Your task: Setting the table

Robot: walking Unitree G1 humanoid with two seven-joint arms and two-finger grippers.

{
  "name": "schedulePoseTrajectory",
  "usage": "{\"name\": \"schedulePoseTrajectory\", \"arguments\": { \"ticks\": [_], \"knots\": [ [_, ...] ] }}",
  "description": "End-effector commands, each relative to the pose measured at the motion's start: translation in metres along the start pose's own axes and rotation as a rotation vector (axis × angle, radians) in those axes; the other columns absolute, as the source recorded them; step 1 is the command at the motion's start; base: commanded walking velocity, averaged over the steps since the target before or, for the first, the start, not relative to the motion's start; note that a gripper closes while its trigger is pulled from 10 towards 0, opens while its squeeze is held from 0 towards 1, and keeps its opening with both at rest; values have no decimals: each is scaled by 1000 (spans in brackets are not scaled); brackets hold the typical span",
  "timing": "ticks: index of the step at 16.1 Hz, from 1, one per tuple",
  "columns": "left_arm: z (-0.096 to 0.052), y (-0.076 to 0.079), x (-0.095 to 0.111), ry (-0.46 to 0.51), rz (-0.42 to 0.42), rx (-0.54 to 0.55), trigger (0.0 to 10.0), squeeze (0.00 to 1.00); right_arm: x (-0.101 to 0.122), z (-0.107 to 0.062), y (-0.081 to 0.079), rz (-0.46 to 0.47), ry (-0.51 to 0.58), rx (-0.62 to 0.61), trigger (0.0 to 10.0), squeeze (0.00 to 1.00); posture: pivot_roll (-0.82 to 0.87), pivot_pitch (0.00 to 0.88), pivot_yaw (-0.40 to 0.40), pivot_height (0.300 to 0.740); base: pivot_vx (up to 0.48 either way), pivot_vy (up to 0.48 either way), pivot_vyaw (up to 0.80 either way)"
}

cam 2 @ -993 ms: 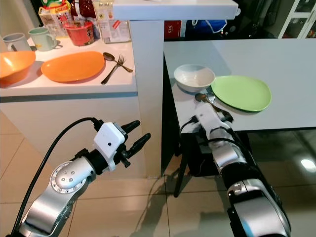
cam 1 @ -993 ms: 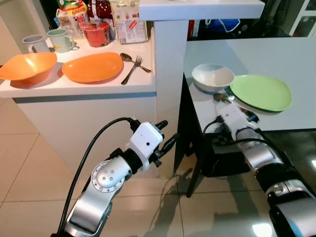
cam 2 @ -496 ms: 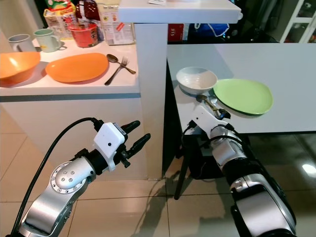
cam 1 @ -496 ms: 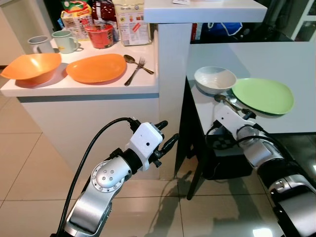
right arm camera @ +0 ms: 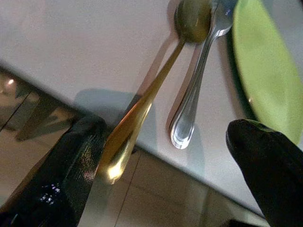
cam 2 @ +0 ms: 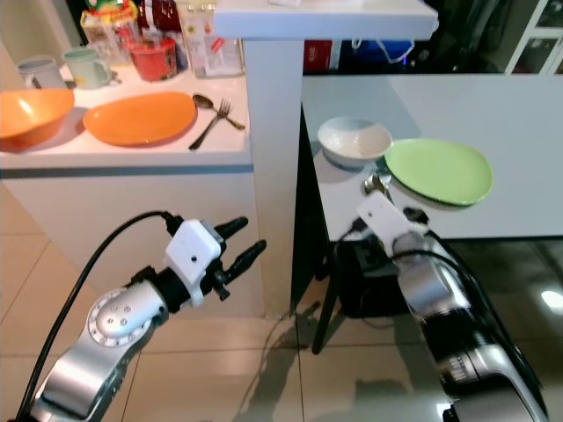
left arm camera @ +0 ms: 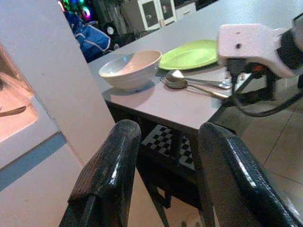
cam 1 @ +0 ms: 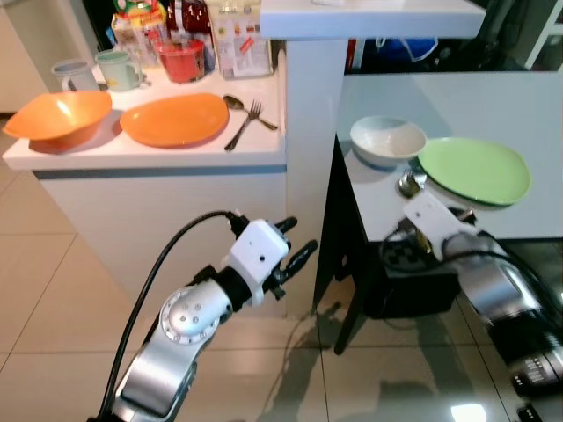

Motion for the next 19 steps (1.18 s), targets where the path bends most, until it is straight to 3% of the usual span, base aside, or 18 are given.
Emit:
{"name": "schedulePoseTrajectory", "arguments": {
  "ticks": [1, 2, 4, 6, 7, 8, 9, 11, 12, 13, 14, 17, 19],
  "knots": [
    [-1, 0, 2, 1, 16, -7, 10000, 0, 3, -6, 3, 36, 16, 8, 10000, 0, 5, 0, 53, 740, 0, 0, 0],
    [-1, 0, 2, 0, 18, -5, 10000, 0, 6, -13, 3, 70, 36, 8, 10000, 0, 5, 0, 54, 740, 0, 0, 0],
    [-3, -12, 3, -1, 37, 76, 10000, 0, 24, -38, 13, 212, 186, -63, 10000, 0, 4, 0, 58, 740, 0, 0, 0],
    [-8, -44, 16, 78, 56, 286, 10000, 0, 63, -76, 28, 528, 570, -167, 10000, 0, -8, 0, 65, 740, 0, 0, 0],
    [-13, -55, 23, 115, 51, 363, 10000, 0, 66, -88, 23, 655, 654, -169, 10000, 0, -13, 0, 65, 740, 0, 0, 0],
    [-15, -61, 24, 119, 39, 401, 10000, 0, 66, -91, 18, 698, 667, -162, 10000, 0, -15, 0, 65, 740, 0, 0, 0],
    [-16, -70, 25, 109, 32, 450, 10000, 0, 67, -93, 2, 724, 670, -104, 10000, 0, -16, 0, 63, 740, 0, 0, 0],
    [-15, -77, 25, 100, 44, 482, 10000, 0, 70, -92, -24, 675, 642, -9, 10000, 0, -6, 0, 58, 740, 0, 0, 0],
    [-15, -77, 25, 100, 44, 482, 10000, 0, 70, -92, -24, 675, 642, -9, 10000, 0, -6, 0, 58, 740, 0, 0, 0],
    [-12, -80, 27, 101, 45, 503, 10000, 0, 77, -93, -48, 636, 639, 57, 10000, 0, 4, 0, 51, 740, 0, 0, 0],
    [-11, -81, 27, 104, 43, 510, 10000, 0, 81, -91, -54, 628, 635, 46, 10000, 0, 2, 0, 49, 740, 0, 0, 0],
    [-8, -82, 25, 108, 40, 522, 10000, 0, 78, -88, -44, 576, 613, -16, 10000, 0, -15, 0, 42, 740, 0, 166, 0],
    [-3, -79, 27, 116, 43, 519, 10000, 0, 59, -72, -44, 561, 497, -51, 10000, 0, -6, 0, 37, 740, 0, 0, 0]
  ]
}}
Point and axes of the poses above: a point about 5 cm out from each wrist's last joint towards the gripper, its own z axis pointing out of the wrist towards the gripper, its own x axis along the axis of the wrist's last joint, y = z × x, the point moved 4 cm from there along z, pointing out of the wrist towards the gripper, and after that the axes turned 8 degrees about -z, right-handed, at the moved point
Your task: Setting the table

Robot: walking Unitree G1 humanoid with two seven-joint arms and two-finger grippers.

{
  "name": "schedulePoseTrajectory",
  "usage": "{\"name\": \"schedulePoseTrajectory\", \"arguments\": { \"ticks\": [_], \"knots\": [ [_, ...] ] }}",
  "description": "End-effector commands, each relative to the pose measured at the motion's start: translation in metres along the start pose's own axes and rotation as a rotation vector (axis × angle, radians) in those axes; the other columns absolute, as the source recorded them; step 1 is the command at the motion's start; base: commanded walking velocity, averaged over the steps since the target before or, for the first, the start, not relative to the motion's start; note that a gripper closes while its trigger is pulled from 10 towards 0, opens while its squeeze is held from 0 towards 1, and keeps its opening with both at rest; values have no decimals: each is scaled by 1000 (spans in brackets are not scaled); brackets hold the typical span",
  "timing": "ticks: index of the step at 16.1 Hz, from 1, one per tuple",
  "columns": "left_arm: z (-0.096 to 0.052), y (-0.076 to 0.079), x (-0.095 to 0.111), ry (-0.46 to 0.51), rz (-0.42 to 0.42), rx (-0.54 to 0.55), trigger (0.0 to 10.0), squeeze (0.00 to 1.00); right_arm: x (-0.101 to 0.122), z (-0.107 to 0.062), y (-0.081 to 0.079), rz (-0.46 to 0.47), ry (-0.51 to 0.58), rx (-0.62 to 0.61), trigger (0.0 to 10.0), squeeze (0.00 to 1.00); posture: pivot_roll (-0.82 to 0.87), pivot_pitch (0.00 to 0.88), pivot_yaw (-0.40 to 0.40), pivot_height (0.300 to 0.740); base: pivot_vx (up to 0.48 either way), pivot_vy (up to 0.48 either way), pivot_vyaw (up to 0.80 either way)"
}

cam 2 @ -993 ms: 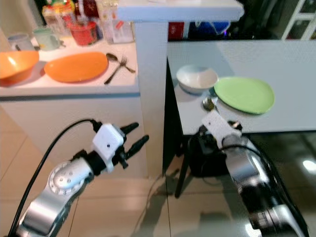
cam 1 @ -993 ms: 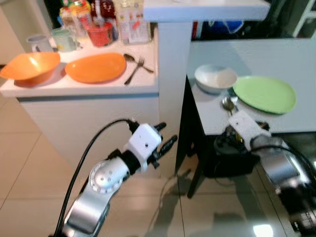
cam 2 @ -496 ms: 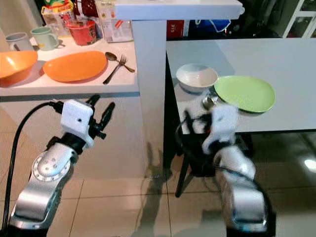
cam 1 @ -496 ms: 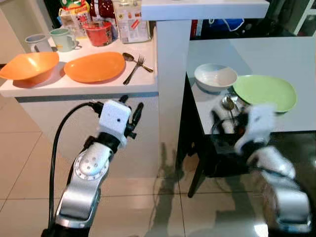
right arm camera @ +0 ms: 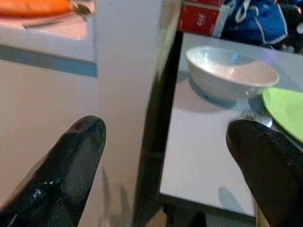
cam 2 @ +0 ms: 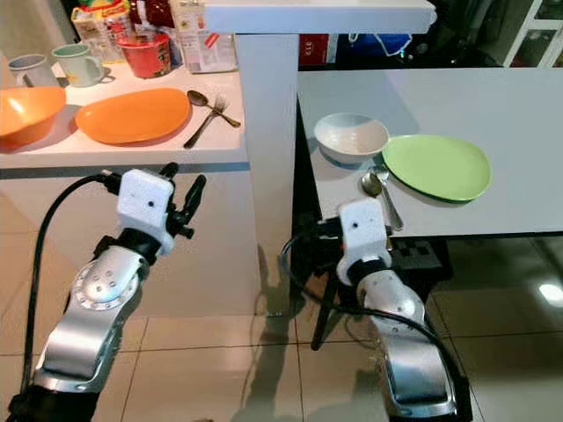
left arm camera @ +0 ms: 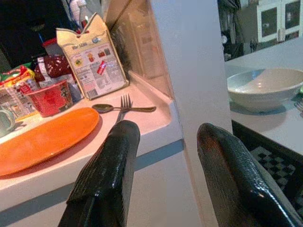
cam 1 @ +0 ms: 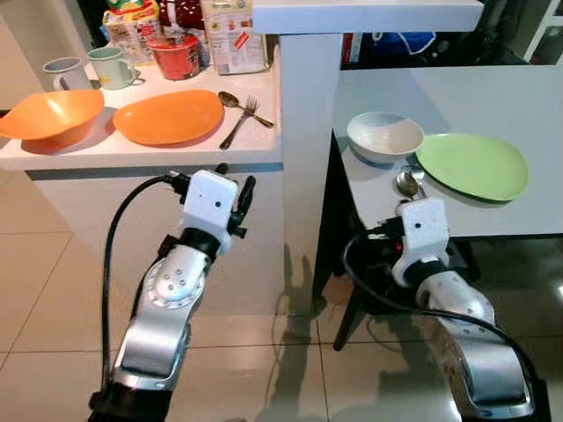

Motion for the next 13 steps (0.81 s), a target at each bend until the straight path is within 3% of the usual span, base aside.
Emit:
{"name": "schedulePoseTrajectory", "arguments": {
  "ticks": [1, 3, 4, 6, 9, 13],
  "knots": [
    [2, 2, 2, 9, 13, 1, 10000, 0, -22, 2, 13, -8, -108, -67, 10000, 0, -1, 0, 36, 740, 0, 0, 0],
    [-4, 17, -1, -3, 13, -110, 10000, 0, -48, 5, 35, 15, -228, -181, 10000, 0, 5, 0, 36, 740, 0, 0, 0],
    [-6, 21, -2, -9, 16, -145, 10000, 0, -49, 6, 37, 18, -234, -185, 10000, 0, 5, 0, 36, 740, 0, 0, 0],
    [-17, 46, -10, -45, 11, -341, 10000, 0, -54, 21, 45, 114, -249, -189, 10000, 0, -3, 0, 46, 740, 0, 0, 0],
    [-21, 56, -11, -56, 17, -400, 10000, 0, -58, 39, 53, 200, -263, -185, 10000, 0, 6, 0, 43, 740, 0, 0, 0],
    [-28, 63, -13, -83, -1, -498, 10000, 0, -59, 62, 48, 269, -278, -121, 10000, 0, 10, 0, 49, 740, 0, 0, 0]
  ]
}}
Point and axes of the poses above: a point about 5 cm out from each wrist's last joint towards the gripper, its own z axis pointing out of the wrist towards the gripper, its own x axis along the axis of the wrist's last joint, y = z × x, the point moved 4 cm from there along z, pointing out of the wrist towards the gripper, and after that the axes turned 8 degrees about -z, right-handed, at the moved point
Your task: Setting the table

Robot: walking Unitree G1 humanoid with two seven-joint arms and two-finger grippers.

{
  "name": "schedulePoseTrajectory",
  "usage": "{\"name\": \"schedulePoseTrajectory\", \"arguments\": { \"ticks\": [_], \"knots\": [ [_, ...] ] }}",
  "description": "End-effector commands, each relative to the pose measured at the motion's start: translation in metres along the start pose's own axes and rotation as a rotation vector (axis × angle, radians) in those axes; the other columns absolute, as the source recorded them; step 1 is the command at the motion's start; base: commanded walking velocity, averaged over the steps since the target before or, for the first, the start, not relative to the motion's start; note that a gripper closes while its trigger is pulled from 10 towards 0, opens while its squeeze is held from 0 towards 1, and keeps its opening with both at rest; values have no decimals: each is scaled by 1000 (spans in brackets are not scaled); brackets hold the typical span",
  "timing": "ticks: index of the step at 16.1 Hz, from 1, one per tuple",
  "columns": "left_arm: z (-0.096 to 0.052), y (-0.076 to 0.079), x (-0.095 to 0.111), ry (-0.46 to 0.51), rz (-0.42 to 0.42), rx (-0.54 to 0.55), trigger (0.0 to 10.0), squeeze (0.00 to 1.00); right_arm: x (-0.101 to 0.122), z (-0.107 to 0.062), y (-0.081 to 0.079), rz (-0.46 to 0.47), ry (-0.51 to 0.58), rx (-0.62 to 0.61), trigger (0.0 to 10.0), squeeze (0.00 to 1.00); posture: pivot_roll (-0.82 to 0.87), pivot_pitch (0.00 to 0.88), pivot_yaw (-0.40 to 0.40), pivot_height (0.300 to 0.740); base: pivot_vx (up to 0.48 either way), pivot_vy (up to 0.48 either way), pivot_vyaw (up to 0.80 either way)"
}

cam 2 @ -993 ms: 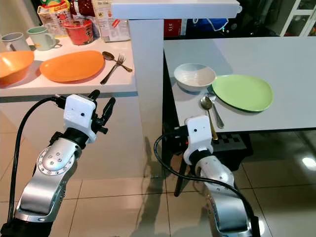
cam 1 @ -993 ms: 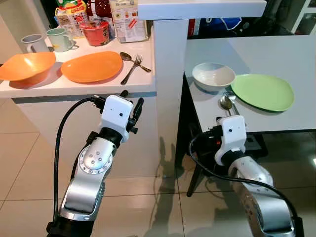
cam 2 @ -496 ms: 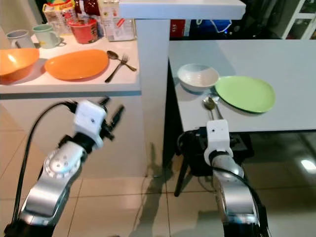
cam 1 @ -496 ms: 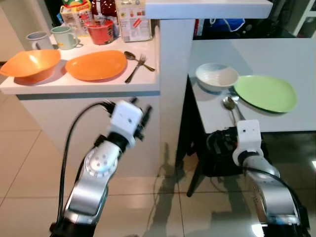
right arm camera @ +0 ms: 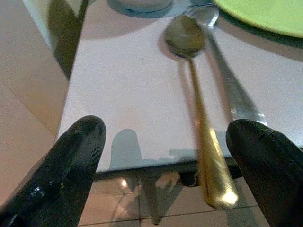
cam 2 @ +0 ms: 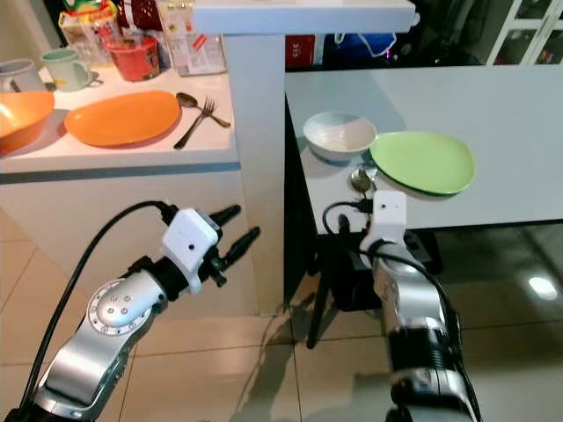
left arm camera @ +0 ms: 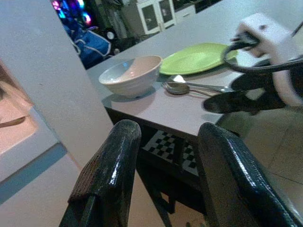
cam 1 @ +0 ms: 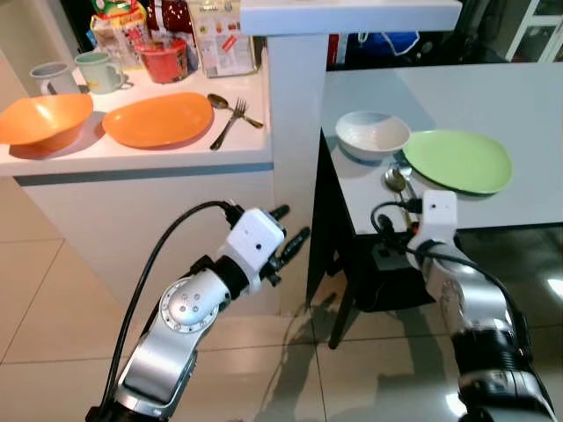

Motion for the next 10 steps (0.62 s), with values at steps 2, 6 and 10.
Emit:
{"name": "schedulePoseTrajectory", "arguments": {
  "ticks": [2, 6, 10],
  "knots": [
    [-3, 3, 4, 0, 9, -30, 10000, 0, 7, 8, 0, 12, 18, 14, 10000, 0, 13, 0, 51, 740, 0, 0, 0],
    [-6, 1, 4, -8, 16, -36, 10000, 0, 10, 19, -2, -6, 3, 6, 10000, 0, 22, 0, 54, 740, 0, 0, 0],
    [-9, 3, 5, -16, 15, -43, 10000, 0, 7, 25, -1, 3, -14, 0, 10000, 0, 26, 0, 56, 740, 0, 0, 0]
  ]
}}
Point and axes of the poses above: a point about 5 cm out from each wrist's last joint towards the gripper, its own z axis pointing out of the wrist towards the gripper, its own x axis along the axis of the wrist's last joint, y = z × x, the point moved 4 cm from there along z, pointing out of the wrist towards the gripper, and after that the axes turned 8 degrees about -z, right-handed, at the moved point
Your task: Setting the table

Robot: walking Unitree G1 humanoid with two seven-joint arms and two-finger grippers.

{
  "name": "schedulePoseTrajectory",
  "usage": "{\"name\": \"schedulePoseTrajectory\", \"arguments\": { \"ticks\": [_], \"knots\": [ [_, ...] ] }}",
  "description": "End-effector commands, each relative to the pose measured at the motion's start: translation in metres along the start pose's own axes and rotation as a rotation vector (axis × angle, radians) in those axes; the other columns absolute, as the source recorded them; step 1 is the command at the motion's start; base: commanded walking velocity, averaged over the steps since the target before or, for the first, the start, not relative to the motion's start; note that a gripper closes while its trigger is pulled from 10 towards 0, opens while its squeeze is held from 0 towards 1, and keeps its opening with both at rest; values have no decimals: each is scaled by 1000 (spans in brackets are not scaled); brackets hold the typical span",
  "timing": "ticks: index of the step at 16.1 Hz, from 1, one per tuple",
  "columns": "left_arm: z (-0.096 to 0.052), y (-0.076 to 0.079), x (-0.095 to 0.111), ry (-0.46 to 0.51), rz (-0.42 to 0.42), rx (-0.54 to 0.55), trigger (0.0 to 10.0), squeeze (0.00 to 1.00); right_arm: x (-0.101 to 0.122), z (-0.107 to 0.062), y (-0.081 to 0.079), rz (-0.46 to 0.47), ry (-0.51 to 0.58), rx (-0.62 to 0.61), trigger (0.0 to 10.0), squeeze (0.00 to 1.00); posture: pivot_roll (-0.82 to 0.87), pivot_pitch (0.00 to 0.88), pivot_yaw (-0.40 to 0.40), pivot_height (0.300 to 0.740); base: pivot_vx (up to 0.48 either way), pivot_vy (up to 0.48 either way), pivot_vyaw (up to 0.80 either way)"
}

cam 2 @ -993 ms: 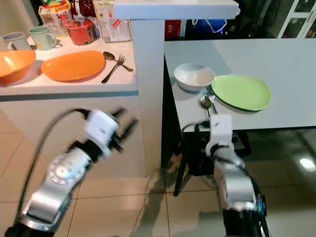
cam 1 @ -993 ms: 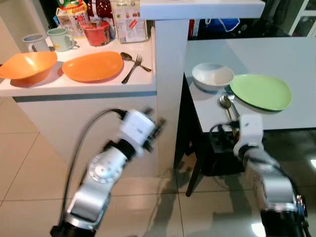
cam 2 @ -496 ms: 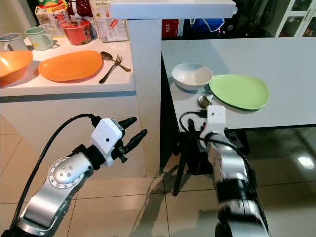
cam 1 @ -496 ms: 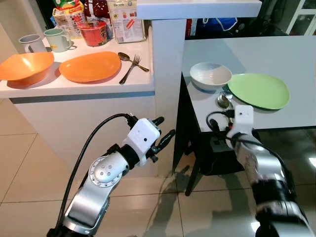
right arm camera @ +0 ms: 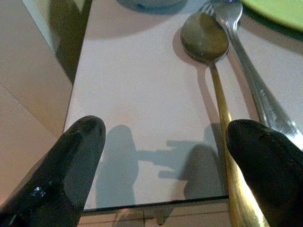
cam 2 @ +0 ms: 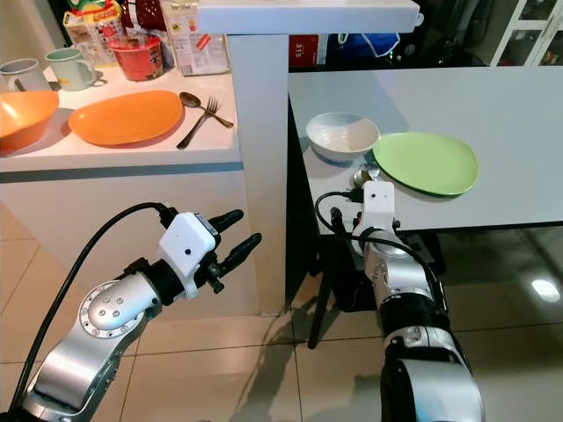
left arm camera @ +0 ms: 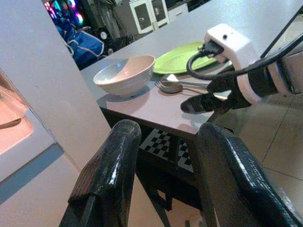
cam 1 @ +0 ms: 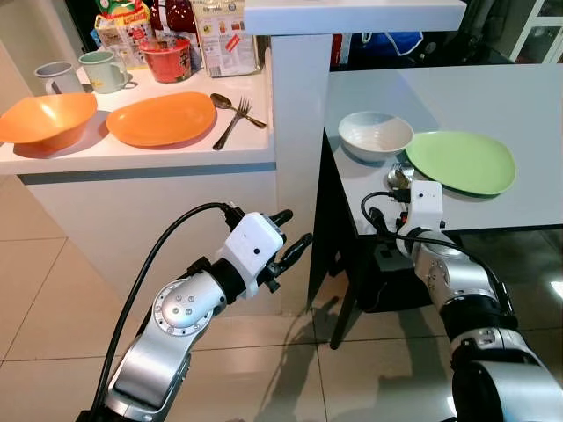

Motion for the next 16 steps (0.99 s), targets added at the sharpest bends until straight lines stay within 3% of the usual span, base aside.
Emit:
{"name": "schedulePoseTrajectory", "arguments": {
  "ticks": [1, 6, 16],
  "knots": [
    [-2, 0, 0, -10, 5, -9, 10000, 0, 5, 1, 2, 4, 11, -6, 10000, 0, 27, 0, 57, 740, 0, 0, 0],
    [-6, 3, -1, -22, 3, -12, 10000, 0, -3, 6, 3, 2, -23, 2, 10000, 0, 39, 0, 56, 740, 0, 0, 0],
    [-14, 6, -4, -55, -1, -18, 10000, 0, 6, 12, 4, -15, -31, -5, 10000, 0, 77, 0, 62, 740, 0, 0, 0]
  ]
}}
Point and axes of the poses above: a point about 5 cm out from each wrist's last joint towards the gripper, its own z axis pointing out of the wrist towards the gripper, its own x axis along the axis of the wrist's last joint, y = z × x, the point moved 4 cm from there along z, pointing out of the wrist towards the gripper, and after that the axes turned 8 degrees about -z, right-handed, at the moved point
